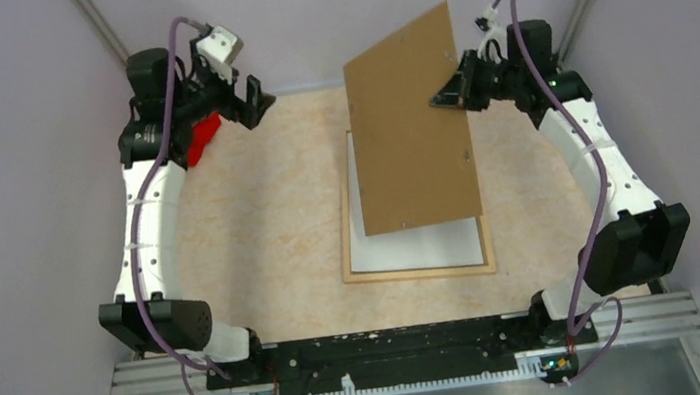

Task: Put the photo into the frame
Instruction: Turn over the photo frame item on the photo frame.

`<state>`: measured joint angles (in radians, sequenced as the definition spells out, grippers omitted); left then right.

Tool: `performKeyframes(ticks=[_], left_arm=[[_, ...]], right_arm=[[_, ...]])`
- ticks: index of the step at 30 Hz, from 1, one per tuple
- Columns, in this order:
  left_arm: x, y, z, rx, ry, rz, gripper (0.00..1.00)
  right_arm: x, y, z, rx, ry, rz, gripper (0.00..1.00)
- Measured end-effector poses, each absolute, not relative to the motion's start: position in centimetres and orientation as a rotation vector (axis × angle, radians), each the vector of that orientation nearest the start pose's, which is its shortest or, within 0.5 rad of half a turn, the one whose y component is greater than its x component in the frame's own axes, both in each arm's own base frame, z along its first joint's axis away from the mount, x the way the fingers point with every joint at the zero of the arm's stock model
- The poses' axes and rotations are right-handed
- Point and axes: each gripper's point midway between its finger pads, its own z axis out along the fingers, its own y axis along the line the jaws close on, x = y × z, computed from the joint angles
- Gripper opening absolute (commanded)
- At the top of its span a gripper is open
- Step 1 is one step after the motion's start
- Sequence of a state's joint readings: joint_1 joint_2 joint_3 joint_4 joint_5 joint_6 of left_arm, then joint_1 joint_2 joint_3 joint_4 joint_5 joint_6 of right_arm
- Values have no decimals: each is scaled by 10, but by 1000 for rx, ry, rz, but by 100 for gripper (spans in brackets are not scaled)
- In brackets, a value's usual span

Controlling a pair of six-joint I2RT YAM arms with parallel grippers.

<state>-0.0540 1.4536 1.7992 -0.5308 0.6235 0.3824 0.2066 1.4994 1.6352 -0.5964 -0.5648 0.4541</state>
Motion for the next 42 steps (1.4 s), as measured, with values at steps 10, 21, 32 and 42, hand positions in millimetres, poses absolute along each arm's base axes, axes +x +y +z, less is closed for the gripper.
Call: performKeyframes(ticks=[10, 21, 32, 42], left_arm=[[387, -119, 252, 827, 2024, -570, 98], [418, -118, 155, 778, 2212, -593, 95], [432, -124, 123, 752, 2277, -642, 98], [435, -129, 121, 763, 2275, -659, 98]], right_arm=[[348, 160, 242, 304, 2248, 1336, 0], [344, 151, 224, 287, 2137, 1467, 0], [362, 142, 190, 312, 2165, 1493, 0], [373, 141, 153, 358, 2218, 1502, 0]])
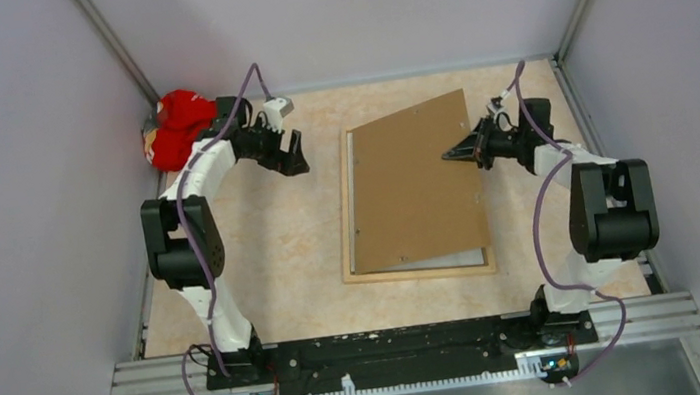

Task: Put the photo into the frame
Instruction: Turn over the photo frame item on the photo frame.

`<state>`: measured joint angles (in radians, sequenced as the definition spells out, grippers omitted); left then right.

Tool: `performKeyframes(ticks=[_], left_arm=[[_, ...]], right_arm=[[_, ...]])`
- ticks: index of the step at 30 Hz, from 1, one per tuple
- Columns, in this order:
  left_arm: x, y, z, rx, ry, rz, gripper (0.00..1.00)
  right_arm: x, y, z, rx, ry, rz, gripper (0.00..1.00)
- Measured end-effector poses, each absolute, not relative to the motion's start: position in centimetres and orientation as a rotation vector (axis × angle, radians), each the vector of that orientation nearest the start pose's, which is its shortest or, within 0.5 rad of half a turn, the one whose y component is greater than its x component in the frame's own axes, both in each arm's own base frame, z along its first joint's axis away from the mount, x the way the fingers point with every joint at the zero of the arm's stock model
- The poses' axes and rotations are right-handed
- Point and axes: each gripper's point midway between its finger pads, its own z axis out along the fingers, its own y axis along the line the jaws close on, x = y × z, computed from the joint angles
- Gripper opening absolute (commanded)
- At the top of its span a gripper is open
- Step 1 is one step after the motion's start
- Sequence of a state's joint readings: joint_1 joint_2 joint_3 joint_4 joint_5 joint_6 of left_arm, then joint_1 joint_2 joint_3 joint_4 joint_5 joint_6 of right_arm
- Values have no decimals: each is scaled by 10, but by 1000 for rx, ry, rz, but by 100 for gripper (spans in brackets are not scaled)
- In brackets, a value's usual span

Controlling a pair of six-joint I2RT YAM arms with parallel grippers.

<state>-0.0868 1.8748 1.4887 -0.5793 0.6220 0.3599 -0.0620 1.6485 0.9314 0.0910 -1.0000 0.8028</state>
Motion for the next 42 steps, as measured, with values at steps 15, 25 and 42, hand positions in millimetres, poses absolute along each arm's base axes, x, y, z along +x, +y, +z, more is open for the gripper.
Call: performKeyframes(ticks=[15, 25, 42], left_arm=[[440, -128, 113, 767, 2319, -616, 98], [438, -133, 105, 783, 2345, -592, 98], [436, -140, 102, 824, 2346, -556, 98]], right_arm=[[383, 142, 133, 383, 2226, 1534, 0], [388, 144, 142, 363, 2181, 1567, 0], [380, 145, 132, 381, 2196, 1579, 0]])
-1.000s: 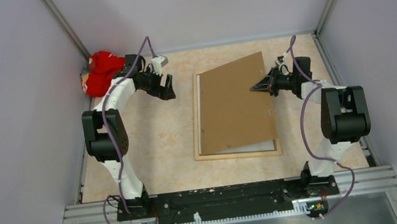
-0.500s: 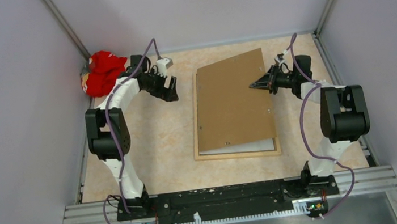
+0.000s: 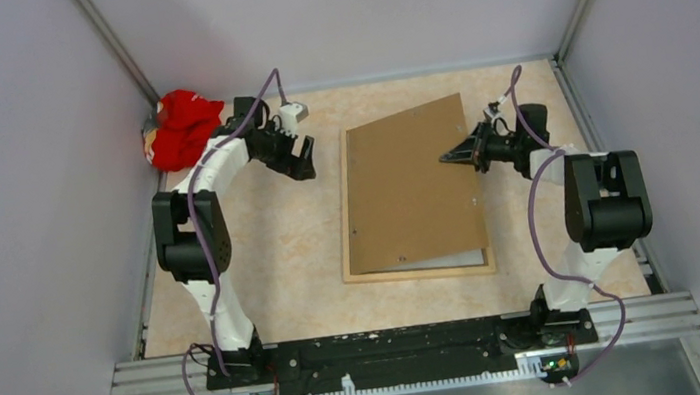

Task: Put the photo into the frame
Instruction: Turn over the photo frame item on the photo frame.

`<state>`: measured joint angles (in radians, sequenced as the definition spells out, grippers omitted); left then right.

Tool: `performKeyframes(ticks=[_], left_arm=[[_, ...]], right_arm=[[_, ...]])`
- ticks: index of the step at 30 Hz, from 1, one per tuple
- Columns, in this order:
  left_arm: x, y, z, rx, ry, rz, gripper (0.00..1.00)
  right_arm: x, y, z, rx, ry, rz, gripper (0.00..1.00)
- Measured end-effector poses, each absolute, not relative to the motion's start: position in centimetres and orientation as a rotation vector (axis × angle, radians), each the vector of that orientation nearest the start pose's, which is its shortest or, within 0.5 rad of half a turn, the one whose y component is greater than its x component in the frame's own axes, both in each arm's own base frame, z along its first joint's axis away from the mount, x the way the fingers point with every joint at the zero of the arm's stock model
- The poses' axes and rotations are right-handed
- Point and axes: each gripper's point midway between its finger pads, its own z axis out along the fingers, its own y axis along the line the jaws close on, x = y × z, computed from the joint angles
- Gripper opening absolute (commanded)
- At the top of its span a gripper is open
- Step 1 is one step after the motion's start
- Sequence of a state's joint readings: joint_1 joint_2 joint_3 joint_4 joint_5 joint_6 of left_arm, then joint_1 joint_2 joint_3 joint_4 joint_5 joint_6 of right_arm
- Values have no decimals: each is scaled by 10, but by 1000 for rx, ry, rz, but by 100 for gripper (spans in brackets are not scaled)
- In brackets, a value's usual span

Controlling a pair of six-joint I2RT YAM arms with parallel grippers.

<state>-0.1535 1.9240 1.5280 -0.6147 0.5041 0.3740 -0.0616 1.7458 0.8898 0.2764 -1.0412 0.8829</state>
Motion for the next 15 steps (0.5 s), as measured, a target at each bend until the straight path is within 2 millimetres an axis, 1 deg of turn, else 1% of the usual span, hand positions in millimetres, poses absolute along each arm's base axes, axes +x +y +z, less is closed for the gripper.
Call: performKeyframes(ticks=[11, 15], left_arm=[[437, -137, 101, 840, 2344, -535, 98], [435, -138, 101, 844, 2350, -541, 98]], right_arm=[[377, 144, 123, 380, 2225, 1553, 0], [376, 145, 116, 393, 2240, 1559, 0]])
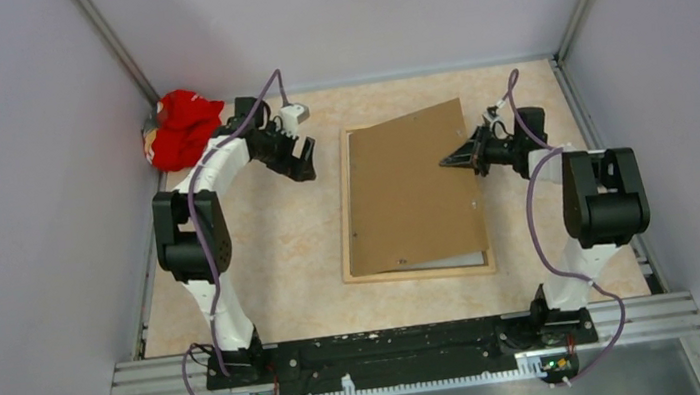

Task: Put the photo into the frame
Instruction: Turn over the photo frame item on the photo frame.

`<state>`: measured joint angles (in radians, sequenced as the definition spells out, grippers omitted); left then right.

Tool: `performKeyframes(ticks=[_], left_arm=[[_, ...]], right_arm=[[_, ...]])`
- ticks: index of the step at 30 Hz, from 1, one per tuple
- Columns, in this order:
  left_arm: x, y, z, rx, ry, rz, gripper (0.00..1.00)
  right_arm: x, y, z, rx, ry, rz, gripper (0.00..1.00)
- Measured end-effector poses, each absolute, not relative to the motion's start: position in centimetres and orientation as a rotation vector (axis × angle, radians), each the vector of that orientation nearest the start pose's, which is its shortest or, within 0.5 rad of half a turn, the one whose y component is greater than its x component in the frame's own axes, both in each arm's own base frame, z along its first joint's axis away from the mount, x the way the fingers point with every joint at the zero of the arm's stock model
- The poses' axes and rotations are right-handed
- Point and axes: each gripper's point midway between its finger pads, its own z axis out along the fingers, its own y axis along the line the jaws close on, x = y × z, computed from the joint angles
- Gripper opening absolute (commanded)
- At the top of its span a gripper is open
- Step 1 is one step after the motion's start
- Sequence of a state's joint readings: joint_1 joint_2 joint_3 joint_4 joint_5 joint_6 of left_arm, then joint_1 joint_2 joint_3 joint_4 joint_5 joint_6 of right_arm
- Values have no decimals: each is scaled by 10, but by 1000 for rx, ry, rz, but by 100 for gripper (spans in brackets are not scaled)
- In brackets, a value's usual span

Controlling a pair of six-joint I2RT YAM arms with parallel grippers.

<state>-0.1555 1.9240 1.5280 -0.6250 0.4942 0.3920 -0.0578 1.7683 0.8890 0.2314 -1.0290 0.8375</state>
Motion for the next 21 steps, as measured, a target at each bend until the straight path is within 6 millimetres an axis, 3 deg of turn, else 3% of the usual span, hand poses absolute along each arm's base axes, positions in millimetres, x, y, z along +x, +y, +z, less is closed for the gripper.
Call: performKeyframes(ticks=[13, 14, 17, 21], left_arm=[[422, -167, 89, 945, 2339, -609, 87], [421, -169, 87, 951, 2342, -618, 86], [419, -172, 75, 959, 2366, -636, 85], [418, -172, 68, 963, 2381, -641, 85]], right_arm=[[378, 151, 104, 398, 2265, 1571, 0], [378, 151, 103, 398, 2267, 1571, 3], [379, 151, 101, 401, 2273, 1565, 25], [382, 151, 96, 414, 2301, 1519, 59]])
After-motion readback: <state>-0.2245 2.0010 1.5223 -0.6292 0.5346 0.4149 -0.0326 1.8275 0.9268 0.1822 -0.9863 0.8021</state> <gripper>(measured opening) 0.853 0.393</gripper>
